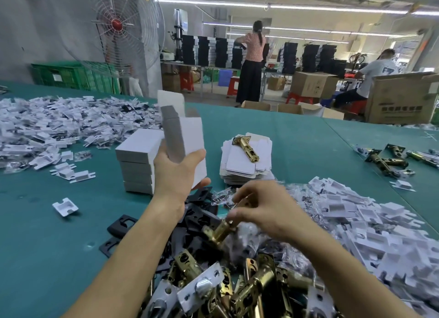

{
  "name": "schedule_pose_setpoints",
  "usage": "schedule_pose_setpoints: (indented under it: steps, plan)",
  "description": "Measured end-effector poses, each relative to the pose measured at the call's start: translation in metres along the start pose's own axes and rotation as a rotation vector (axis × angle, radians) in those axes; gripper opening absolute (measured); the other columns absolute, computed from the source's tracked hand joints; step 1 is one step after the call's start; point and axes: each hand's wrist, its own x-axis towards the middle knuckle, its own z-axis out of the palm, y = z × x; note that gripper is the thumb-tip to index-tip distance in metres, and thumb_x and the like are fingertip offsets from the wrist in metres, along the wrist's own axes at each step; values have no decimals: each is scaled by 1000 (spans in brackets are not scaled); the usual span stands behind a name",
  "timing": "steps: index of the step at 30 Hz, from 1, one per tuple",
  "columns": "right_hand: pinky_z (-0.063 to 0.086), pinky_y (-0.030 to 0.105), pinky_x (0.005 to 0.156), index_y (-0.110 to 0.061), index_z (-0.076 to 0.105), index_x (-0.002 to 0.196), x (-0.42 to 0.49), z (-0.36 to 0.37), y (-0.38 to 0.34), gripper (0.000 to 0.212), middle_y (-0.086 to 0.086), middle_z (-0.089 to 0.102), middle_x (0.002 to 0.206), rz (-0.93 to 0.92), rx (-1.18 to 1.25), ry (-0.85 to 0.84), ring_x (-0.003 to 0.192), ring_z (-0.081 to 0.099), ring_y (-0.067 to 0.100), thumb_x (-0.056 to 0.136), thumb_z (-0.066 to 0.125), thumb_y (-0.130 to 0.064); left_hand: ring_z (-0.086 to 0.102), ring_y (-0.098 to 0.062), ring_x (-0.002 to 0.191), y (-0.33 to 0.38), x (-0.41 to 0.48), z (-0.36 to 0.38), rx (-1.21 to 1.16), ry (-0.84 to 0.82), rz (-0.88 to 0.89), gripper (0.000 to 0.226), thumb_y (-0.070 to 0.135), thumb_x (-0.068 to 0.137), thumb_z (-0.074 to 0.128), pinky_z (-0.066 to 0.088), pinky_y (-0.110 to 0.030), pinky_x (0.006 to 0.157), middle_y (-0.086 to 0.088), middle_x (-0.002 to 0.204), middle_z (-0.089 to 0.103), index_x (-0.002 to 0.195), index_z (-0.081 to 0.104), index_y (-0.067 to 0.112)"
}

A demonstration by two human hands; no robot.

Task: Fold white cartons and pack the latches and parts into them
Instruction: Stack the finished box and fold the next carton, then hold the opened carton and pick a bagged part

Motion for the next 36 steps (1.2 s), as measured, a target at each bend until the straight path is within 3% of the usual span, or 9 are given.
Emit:
schedule_pose_setpoints:
  steps: [6, 9, 12, 17, 23, 28, 31, 34, 36]
  plan:
    - [57, 27, 73, -21, 66, 95, -16, -50, 16, 28, 0, 75, 81, -134, 412, 530, 76, 72, 12, 74, 83, -15, 67, -28, 90, -10, -8, 3, 359, -338, -115, 53, 12, 74, 81, 60, -37, 56, -6, 112, 64, 119, 58, 27]
    - [55, 17, 66, -24, 66, 99, -23, -64, 9, 27, -2, 75, 84, -326, 491, 670, 73, 71, 10, 76, 77, -17, 68, -22, 77, -9, -13, 3, 425, -501, -163, 58, 17, 58, 79, 60, -39, 57, -3, 103, 67, 113, 63, 30]
    - [57, 22, 65, -23, 64, 107, -31, -68, 1, 28, -1, 75, 90, -465, 501, 665, 73, 71, 16, 80, 72, -18, 68, -14, 76, -9, -18, 2, 432, -693, -166, 53, 13, 61, 80, 61, -42, 62, 8, 91, 69, 109, 68, 32]
    - [58, 25, 74, -21, 64, 106, -33, -58, -8, 28, 1, 73, 88, -505, 437, 650, 77, 70, 13, 79, 70, -17, 66, -16, 87, -8, -21, 0, 397, -898, -115, 46, 6, 73, 76, 62, -46, 68, 2, 96, 64, 114, 67, 21]
    - [53, 15, 63, -20, 65, 98, -31, -51, -15, 14, 1, 75, 83, -423, 491, 509, 71, 71, 7, 84, 65, -21, 65, -13, 82, -9, -23, 2, 339, -920, -72, 38, 7, 74, 78, 57, -32, 62, 1, 92, 63, 109, 68, 20]
    - [55, 35, 73, -28, 67, 94, -28, -47, -13, 8, -12, 73, 86, -373, 244, 437, 86, 68, 7, 86, 67, -30, 67, -16, 78, -7, -25, 3, 323, -847, -67, 38, 8, 74, 78, 58, -37, 57, 5, 86, 66, 109, 68, 17]
    - [42, 16, 76, -42, 67, 92, -28, -50, -13, 17, -14, 63, 89, -407, 127, 493, 89, 52, -2, 77, 62, -49, 66, -15, 76, -4, -28, 6, 318, -852, -39, 36, 6, 76, 76, 58, -38, 57, 3, 86, 65, 109, 67, 13]
    - [41, 13, 68, -36, 68, 95, -28, -52, -16, 14, -8, 65, 85, -482, 231, 580, 72, 51, -2, 81, 66, -37, 65, -16, 75, 1, -30, 8, 273, -856, -6, 32, 1, 75, 75, 60, -43, 59, -3, 87, 64, 105, 68, 11]
    - [50, 23, 70, -31, 70, 96, -29, -52, -18, 14, -10, 71, 86, -488, 321, 612, 74, 60, 4, 82, 68, -29, 64, -17, 73, 3, -30, 10, 255, -848, 11, 33, 1, 74, 76, 61, -44, 59, -6, 87, 64, 105, 67, 5]
